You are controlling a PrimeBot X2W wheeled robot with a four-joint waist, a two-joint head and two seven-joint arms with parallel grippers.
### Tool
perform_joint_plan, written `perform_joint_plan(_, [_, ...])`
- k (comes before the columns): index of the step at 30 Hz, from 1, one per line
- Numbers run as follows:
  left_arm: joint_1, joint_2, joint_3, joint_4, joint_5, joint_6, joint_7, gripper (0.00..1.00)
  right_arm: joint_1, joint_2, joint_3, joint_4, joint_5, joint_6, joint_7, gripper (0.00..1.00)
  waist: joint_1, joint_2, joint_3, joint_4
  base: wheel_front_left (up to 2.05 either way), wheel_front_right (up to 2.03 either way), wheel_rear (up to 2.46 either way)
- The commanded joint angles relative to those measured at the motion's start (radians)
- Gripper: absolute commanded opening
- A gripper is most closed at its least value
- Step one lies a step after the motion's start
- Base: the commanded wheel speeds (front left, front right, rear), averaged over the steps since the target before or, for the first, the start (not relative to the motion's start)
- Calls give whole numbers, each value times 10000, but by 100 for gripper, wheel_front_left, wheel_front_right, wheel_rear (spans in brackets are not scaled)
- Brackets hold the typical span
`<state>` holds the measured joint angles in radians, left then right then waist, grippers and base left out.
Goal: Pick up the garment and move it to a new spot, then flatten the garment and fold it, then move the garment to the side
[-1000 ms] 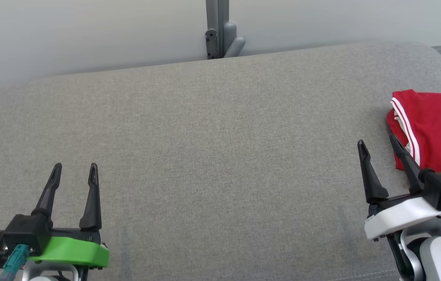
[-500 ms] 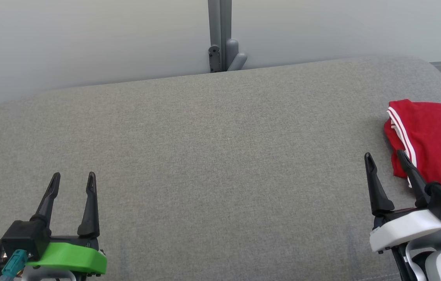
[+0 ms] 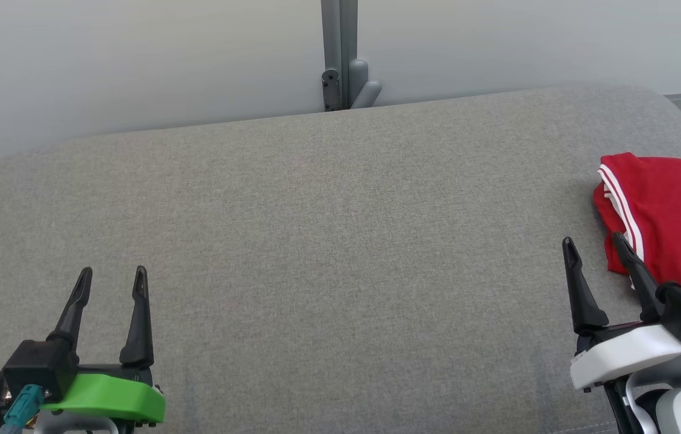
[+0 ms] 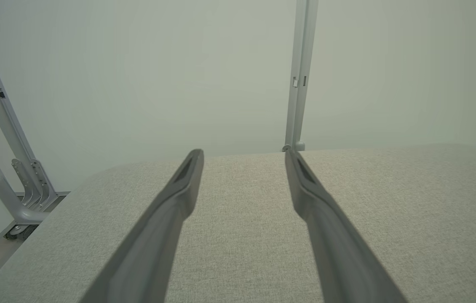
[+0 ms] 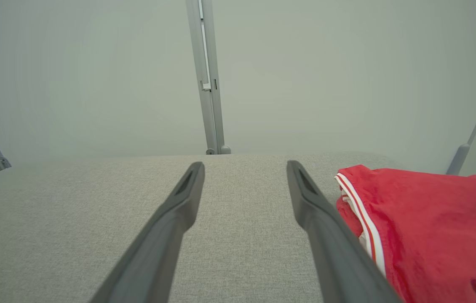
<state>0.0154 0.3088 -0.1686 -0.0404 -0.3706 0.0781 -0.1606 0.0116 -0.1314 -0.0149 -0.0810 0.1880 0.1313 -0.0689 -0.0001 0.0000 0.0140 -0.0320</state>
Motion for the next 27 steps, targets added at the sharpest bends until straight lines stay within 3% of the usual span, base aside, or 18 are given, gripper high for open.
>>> perform_joint_plan(1, [38,79,-6,-22,-64,40,-4,100,91,-5,-24,13,42,-12,-6,100,1,0,-16,-6,0,0,0])
perform_joint_plan(22, [-155,56,-93,192,-206,100,-154,100,78,10,-48,9,133,-12,46,100,1,0,-51,-11,0,0,0])
perform_joint_plan(23, [-45,32,-100,167,-154,48,-96,0,18,6,-33,12,58,0,17,0,1,0,-50,-12,0,0,0])
perform_joint_plan(27, [108,-179,-226,449,-218,44,-67,0,138,111,12,318,123,2,25,0,1,0,-50,-11,0,0,0])
